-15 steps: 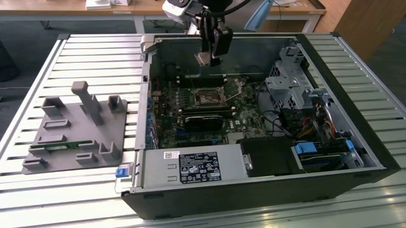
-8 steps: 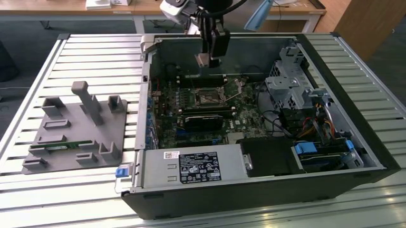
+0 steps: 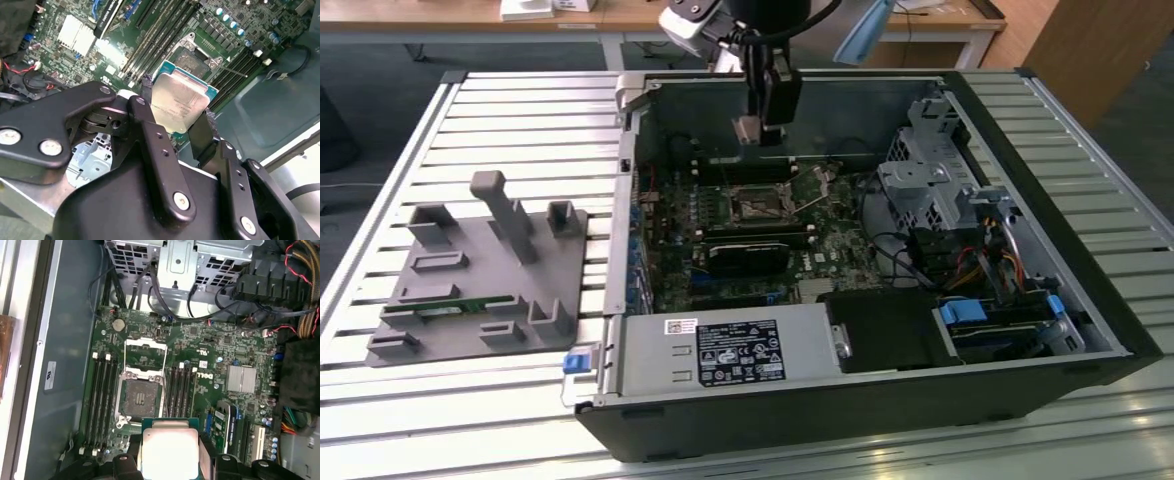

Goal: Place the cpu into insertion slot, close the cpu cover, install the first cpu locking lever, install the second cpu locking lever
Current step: 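Place the cpu into insertion slot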

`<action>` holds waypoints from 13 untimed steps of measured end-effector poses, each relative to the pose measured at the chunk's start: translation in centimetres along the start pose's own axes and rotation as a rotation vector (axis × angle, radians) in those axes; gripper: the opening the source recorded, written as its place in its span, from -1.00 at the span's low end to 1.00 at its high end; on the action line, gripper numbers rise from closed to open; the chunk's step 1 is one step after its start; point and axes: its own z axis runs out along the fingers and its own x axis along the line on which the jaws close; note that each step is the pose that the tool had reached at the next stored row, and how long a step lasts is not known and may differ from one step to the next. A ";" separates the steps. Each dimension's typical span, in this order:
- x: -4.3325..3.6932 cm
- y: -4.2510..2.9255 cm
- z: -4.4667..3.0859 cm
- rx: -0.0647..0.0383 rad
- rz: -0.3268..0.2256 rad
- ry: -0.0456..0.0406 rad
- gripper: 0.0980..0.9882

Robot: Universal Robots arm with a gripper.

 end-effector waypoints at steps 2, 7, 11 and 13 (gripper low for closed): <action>0.19 0.07 0.28 0.000 0.007 -0.0004 -0.01; 0.43 0.17 1.02 0.001 0.010 -0.0005 -0.01; 0.53 0.15 1.59 0.001 0.011 -0.0006 -0.01; 0.59 0.15 1.93 0.001 0.011 -0.0004 -0.01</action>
